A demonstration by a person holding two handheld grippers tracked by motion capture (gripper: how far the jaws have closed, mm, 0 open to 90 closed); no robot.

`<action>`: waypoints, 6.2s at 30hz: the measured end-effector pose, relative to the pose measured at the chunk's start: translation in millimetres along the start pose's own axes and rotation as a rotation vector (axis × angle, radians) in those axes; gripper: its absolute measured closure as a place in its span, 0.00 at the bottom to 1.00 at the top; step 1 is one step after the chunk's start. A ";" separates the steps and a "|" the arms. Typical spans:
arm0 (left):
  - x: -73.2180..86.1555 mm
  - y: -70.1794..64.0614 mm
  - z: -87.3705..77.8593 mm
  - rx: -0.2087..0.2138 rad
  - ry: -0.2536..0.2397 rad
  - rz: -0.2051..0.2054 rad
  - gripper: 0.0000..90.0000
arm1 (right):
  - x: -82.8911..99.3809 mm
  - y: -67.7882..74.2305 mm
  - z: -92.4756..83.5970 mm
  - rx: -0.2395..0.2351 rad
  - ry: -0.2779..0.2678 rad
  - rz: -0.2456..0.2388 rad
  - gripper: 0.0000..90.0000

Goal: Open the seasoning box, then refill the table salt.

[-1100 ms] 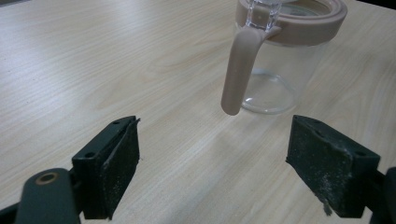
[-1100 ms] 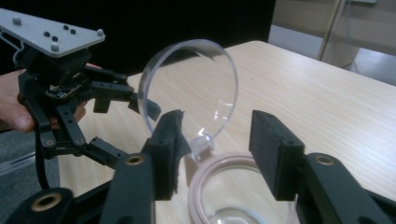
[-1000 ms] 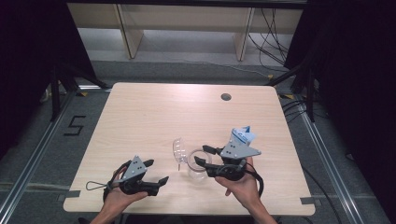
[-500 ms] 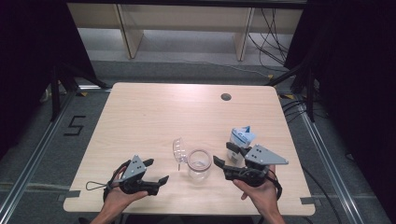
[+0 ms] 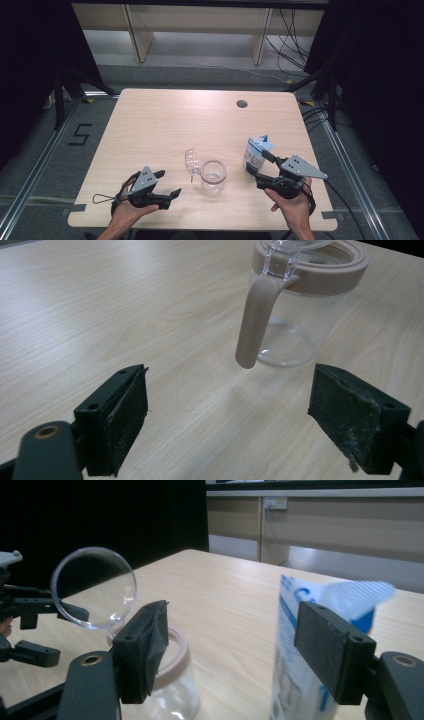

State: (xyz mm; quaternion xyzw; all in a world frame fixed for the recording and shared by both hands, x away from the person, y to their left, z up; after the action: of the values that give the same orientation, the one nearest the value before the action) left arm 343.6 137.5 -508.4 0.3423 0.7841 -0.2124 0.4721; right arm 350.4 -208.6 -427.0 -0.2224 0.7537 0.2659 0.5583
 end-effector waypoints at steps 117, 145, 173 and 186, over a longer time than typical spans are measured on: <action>2.7 -7.7 3.2 0.024 0.018 0.023 0.17 | 77.4 -53.9 70.7 0.256 0.103 0.063 0.38; 2.6 -9.3 4.0 0.030 0.015 0.026 0.17 | 80.2 -58.1 72.3 0.265 0.101 0.046 0.45; 2.4 -8.5 3.3 0.032 0.017 0.030 0.18 | 77.3 -56.4 72.7 0.244 0.137 0.034 0.51; 2.4 -10.1 4.6 0.040 0.014 0.025 0.18 | 77.3 -57.1 80.5 0.237 0.078 0.041 0.45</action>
State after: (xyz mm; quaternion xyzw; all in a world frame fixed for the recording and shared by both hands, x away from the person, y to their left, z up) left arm 338.1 128.4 -512.5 0.3630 0.7785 -0.2196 0.4625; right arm 423.3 -202.8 -528.8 -0.1496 0.8055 0.1777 0.5452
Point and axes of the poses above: each handheld gripper's, and its own axes: z roughly forward along the jaws, x roughly out of its underside, y roughly to its left, the point moved 4 cm from there along z, roughly forward along the jaws, and after that the axes turned 3 degrees about z, right-handed, at the moved point
